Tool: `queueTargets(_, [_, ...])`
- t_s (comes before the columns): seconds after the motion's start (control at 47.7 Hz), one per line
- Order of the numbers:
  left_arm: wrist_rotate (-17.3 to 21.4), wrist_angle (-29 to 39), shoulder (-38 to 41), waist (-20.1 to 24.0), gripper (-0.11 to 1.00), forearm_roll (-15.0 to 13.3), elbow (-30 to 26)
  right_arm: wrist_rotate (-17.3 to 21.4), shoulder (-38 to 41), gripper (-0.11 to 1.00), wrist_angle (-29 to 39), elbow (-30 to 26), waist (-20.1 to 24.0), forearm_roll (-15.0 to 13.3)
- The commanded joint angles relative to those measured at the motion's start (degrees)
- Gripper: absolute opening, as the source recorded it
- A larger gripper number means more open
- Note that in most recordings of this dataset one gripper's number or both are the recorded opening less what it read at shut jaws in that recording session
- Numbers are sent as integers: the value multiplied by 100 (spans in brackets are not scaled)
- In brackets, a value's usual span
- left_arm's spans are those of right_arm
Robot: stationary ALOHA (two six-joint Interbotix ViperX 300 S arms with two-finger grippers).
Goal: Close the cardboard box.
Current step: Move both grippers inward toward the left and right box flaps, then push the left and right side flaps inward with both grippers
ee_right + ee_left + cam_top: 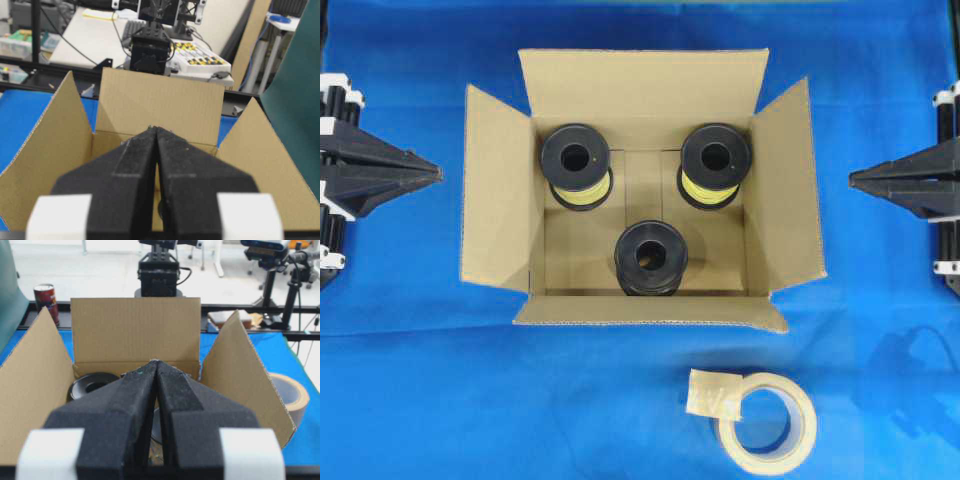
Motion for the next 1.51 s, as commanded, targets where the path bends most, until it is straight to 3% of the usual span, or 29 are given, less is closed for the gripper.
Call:
queueTargets(0.0, [62,26,26,9,0,-185,-26,-53,0,0,0,-88,-9,-18])
queueTargets(0.231, [105,70,53,18,0,-176,70,-53,9,0,167,26,-149,0])
queueTargets(0.398, [114,-158,114,141,0,-185,457,9,88,0,-26,360,-255,18])
queueTargets(0.797, [-70,-1925,1222,149,0,-229,1450,53,1213,0,-1274,1143,-255,475])
queueTargets(1.048, [-220,-2373,2021,149,0,-229,1415,53,2021,0,-1890,1195,-255,510])
queueTargets(1.321, [-220,-2698,2479,149,0,-229,1230,44,2109,0,-1942,1116,-255,519])
queueTargets(1.488, [-220,-2777,3076,158,0,-229,800,44,2461,0,-1995,870,-246,519])
